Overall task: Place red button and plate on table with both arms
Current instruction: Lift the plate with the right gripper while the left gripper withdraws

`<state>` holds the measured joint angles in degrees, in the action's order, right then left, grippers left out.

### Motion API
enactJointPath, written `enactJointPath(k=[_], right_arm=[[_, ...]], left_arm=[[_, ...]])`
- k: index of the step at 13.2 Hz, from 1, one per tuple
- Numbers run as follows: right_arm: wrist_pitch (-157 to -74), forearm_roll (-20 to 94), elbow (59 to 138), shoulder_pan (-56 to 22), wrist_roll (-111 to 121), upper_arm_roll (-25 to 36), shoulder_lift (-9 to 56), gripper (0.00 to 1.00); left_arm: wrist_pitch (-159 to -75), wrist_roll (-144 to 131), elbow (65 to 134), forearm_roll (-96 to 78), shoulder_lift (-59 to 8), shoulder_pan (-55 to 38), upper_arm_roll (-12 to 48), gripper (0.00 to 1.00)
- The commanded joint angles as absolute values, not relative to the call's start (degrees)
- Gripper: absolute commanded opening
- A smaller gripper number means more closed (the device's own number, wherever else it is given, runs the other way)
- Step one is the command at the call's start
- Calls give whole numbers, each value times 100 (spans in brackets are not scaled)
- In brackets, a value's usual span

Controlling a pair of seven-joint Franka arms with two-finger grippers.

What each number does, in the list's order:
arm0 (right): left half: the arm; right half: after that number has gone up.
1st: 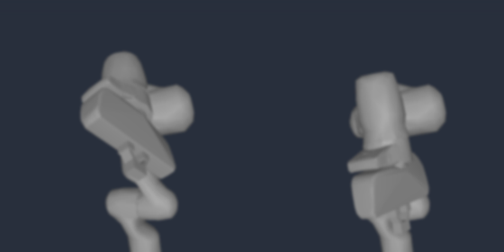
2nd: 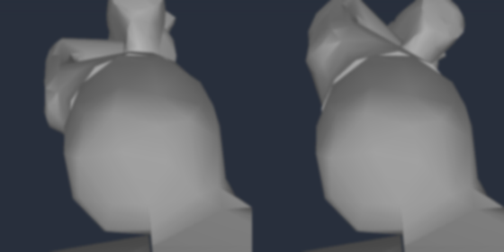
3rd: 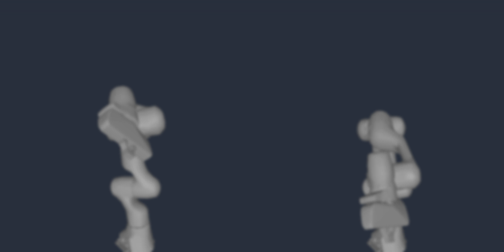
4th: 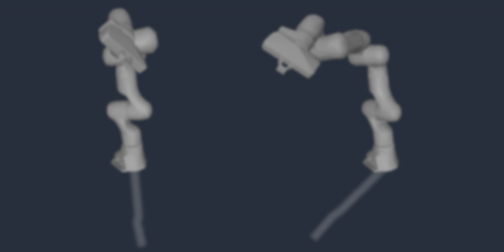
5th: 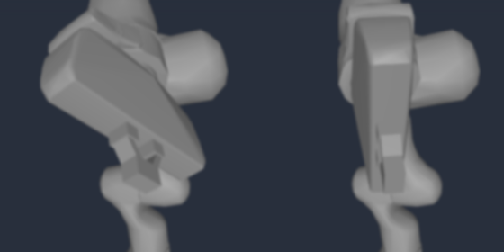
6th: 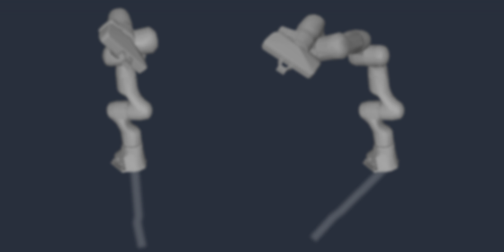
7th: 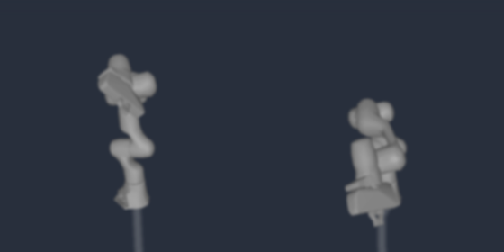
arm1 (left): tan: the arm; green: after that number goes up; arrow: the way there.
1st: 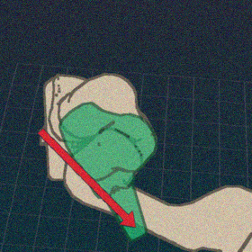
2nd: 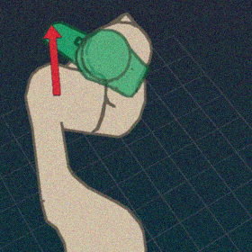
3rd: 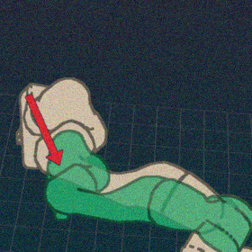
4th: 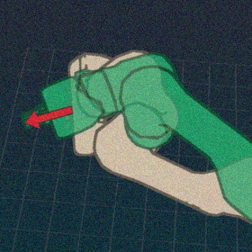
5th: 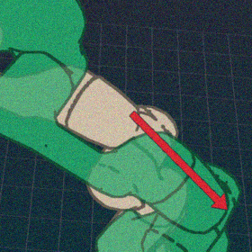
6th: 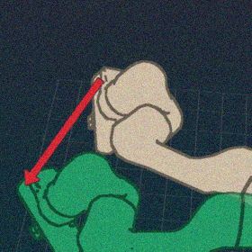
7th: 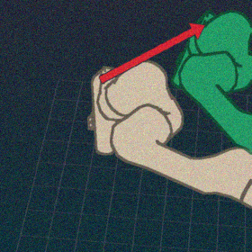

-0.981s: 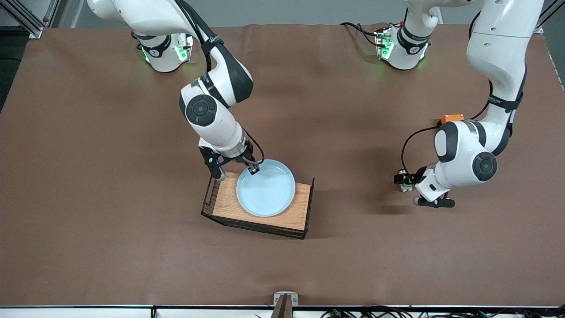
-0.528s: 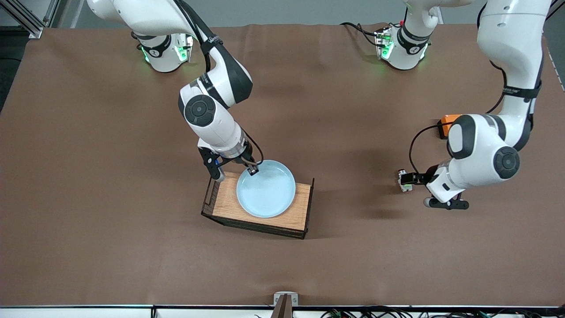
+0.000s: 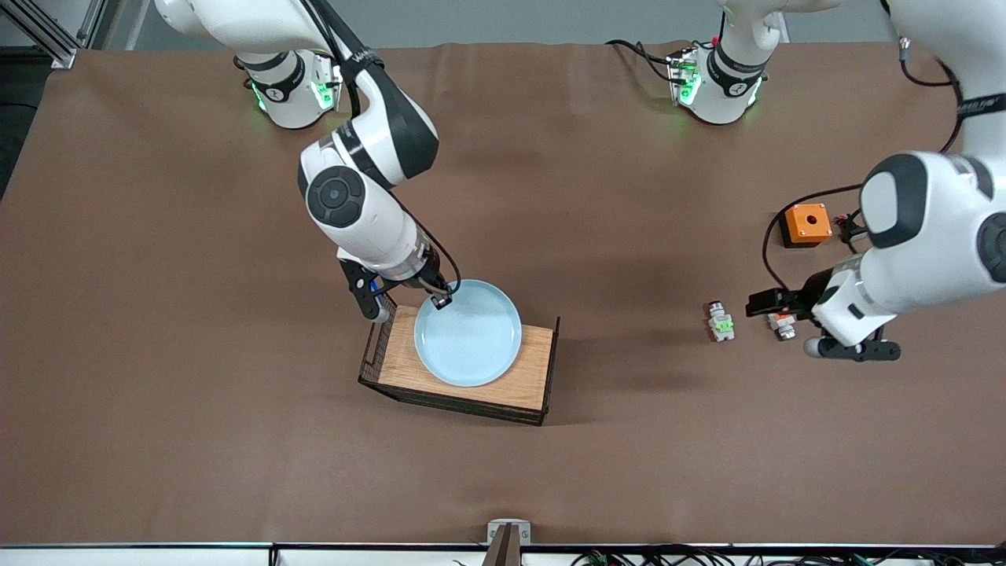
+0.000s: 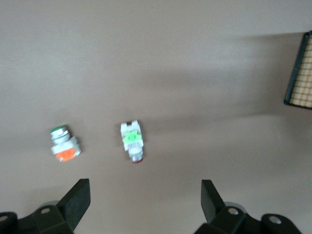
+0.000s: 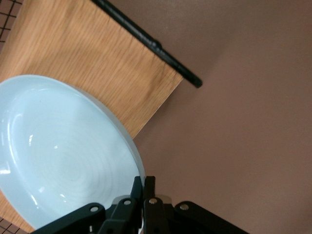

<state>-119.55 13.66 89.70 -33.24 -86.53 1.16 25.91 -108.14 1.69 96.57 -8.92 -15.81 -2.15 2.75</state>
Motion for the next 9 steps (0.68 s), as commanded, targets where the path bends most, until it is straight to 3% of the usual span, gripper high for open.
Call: enactJointPath(k=[1, 5, 9], right_arm=[[-11568, 1494, 8947, -3199, -8525, 44, 2330, 0], [-10312, 2416, 8710, -2927, -8051, 97, 1715, 0], [-9319, 2461, 8622, -2603, -7518, 114, 1179, 0]], left_arm=[[-10136, 141, 9389, -467, -1100, -211, 299, 100], [-8589, 71, 8334, 44, -1099, -264, 316, 100], [-8297, -44, 8367, 70, -625, -255, 325, 100]])
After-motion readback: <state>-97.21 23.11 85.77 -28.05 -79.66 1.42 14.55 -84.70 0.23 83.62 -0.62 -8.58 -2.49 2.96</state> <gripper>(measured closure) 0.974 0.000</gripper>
